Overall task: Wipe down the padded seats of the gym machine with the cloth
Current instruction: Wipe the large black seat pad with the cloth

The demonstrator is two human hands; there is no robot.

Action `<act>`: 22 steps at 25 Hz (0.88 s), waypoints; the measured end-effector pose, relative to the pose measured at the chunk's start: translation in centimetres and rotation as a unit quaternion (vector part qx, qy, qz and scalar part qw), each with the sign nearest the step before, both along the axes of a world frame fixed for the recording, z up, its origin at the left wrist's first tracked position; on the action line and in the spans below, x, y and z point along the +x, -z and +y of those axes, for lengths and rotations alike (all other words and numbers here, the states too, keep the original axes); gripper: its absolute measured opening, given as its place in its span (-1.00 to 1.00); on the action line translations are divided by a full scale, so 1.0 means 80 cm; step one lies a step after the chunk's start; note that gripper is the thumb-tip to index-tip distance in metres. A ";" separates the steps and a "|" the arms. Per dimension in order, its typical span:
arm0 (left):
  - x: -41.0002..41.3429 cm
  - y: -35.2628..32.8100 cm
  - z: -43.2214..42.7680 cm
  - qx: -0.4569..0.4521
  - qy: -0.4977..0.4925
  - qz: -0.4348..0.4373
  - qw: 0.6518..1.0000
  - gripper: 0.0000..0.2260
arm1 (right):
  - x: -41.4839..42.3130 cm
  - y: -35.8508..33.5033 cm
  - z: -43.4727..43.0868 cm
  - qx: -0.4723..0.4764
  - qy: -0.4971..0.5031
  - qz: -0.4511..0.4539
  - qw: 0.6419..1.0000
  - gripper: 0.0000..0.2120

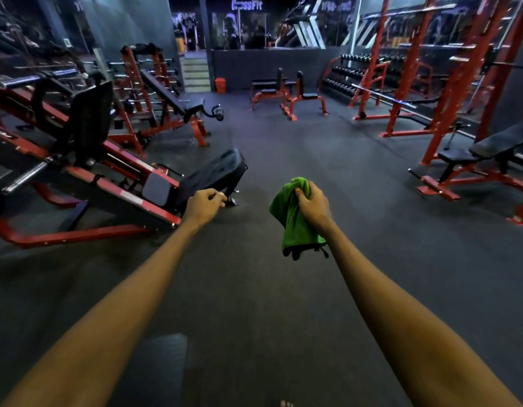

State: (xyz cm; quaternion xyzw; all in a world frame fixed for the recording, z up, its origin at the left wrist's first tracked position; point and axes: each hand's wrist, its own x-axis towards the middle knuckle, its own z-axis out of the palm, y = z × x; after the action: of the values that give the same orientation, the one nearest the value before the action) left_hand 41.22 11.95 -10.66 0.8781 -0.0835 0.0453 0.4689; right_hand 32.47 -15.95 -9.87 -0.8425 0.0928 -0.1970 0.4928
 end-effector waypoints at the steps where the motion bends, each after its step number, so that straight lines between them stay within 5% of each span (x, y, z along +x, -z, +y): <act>1: 0.030 0.004 -0.011 0.001 -0.002 -0.001 1.000 -0.81 | 0.037 0.003 -0.011 0.000 -0.004 -0.005 1.000 -0.75; 7: 0.220 0.018 -0.073 0.011 -0.027 0.025 0.999 -0.84 | 0.257 0.011 -0.071 0.015 -0.018 0.005 1.000 -0.78; 19: 0.662 0.053 -0.086 -0.006 -0.081 0.021 0.996 -0.45 | 0.701 0.028 -0.084 -0.002 -0.057 0.031 0.998 -0.73; 22: 0.765 0.050 -0.085 -0.003 -0.098 0.031 0.995 -0.55 | 0.807 0.019 -0.082 -0.019 -0.067 0.040 0.997 -0.75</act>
State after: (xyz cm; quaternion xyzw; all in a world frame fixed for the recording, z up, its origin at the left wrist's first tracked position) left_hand 102.41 5.18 -14.66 0.8818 0.0175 0.0641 0.4669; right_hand 97.05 -22.55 -11.40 -0.8629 0.0516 -0.1316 0.4852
